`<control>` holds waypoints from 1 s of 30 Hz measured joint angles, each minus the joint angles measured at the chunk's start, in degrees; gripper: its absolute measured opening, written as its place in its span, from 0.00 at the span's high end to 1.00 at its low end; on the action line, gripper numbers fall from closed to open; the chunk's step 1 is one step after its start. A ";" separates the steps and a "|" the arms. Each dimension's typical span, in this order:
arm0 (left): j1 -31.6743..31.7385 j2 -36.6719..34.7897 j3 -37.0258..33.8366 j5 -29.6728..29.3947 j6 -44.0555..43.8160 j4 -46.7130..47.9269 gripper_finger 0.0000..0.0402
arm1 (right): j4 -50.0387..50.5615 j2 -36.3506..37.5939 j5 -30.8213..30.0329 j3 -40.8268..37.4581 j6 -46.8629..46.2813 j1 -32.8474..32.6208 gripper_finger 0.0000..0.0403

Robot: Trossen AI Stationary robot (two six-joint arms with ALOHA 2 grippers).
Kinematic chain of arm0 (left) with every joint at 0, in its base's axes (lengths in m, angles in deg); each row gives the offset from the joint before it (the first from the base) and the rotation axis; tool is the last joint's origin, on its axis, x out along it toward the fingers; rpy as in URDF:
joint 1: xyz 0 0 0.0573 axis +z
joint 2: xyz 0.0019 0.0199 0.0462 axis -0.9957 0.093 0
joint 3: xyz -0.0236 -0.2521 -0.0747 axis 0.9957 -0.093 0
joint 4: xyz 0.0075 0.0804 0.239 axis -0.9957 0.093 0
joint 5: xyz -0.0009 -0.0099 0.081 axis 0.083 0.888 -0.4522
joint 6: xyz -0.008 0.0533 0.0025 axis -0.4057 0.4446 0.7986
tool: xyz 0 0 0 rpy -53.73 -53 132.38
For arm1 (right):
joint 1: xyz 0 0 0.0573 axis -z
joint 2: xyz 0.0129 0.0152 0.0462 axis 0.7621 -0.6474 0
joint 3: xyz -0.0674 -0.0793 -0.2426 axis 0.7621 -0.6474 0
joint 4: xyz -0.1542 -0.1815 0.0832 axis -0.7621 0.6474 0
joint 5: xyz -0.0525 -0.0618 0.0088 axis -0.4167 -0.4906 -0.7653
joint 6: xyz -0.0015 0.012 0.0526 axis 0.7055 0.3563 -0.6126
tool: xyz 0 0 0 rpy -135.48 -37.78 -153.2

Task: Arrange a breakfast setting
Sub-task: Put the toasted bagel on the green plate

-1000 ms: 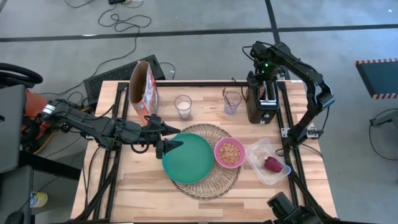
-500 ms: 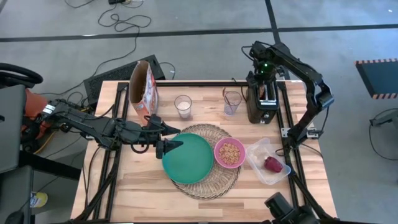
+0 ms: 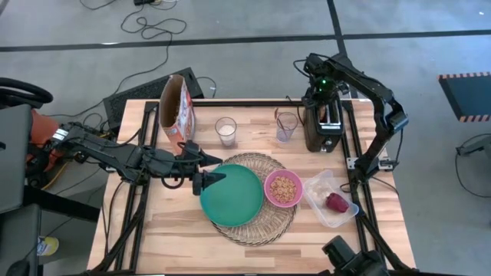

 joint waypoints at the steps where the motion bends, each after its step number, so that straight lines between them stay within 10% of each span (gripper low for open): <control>1: 0.00 0.00 0.01 -0.01 0.03 -0.02 0.16 | 0.00 0.00 -0.06 0.00 0.00 0.00 0.72; 30: 0.00 0.00 0.00 -0.07 0.32 -0.02 0.16 | 7.92 9.44 -0.94 9.38 0.20 -0.02 0.76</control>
